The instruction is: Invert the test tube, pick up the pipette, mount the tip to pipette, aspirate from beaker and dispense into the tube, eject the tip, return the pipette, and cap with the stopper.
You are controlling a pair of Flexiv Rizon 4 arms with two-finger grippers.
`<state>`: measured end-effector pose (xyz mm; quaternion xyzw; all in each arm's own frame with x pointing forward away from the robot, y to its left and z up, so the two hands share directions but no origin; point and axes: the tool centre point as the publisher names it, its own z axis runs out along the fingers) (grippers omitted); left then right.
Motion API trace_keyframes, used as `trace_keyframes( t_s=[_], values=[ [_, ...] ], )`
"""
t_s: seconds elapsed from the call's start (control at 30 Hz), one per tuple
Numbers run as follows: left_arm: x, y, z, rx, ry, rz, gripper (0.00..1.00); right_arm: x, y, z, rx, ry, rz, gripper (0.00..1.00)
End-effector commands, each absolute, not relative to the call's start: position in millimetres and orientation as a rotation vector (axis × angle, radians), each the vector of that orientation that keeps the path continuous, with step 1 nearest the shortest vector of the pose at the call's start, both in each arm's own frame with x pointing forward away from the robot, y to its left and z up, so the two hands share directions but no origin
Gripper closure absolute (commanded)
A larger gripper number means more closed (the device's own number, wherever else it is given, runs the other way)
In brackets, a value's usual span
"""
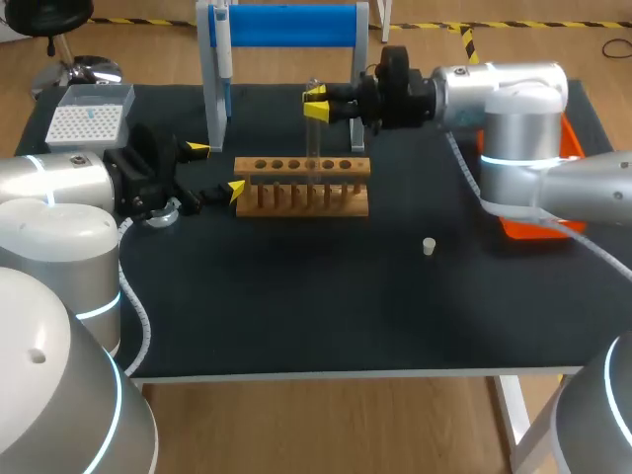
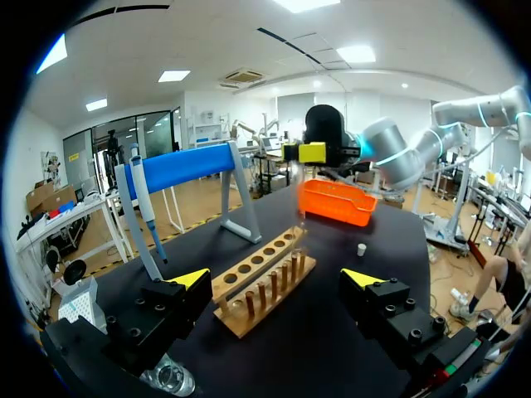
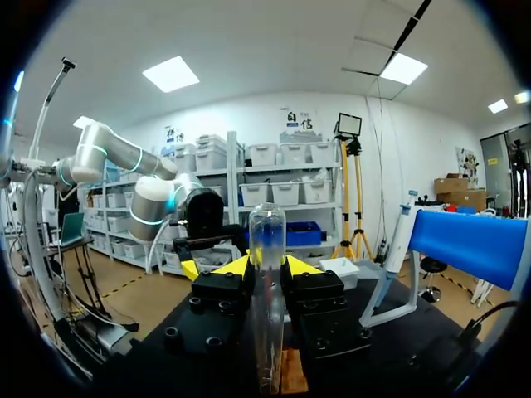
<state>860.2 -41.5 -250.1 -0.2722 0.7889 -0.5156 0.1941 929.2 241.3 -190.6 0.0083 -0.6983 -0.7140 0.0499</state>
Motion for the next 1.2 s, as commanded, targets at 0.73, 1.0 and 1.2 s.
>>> trace_keyframes(
  t_s=[0.73, 1.0, 1.2],
  values=[
    [861, -42, -251, -0.765, 2.212, -1.444, 0.0, 911, 230, -179, -0.034, -2.157, -2.156, 1.0],
    [861, -42, -251, -0.765, 2.212, -1.444, 0.0, 910, 214, -172, -0.436, -1.925, -1.982, 1.0],
    [861, -42, -251, -0.765, 2.212, -1.444, 0.0, 913, 209, -175, -0.66, -1.751, -1.805, 1.0]
  ],
)
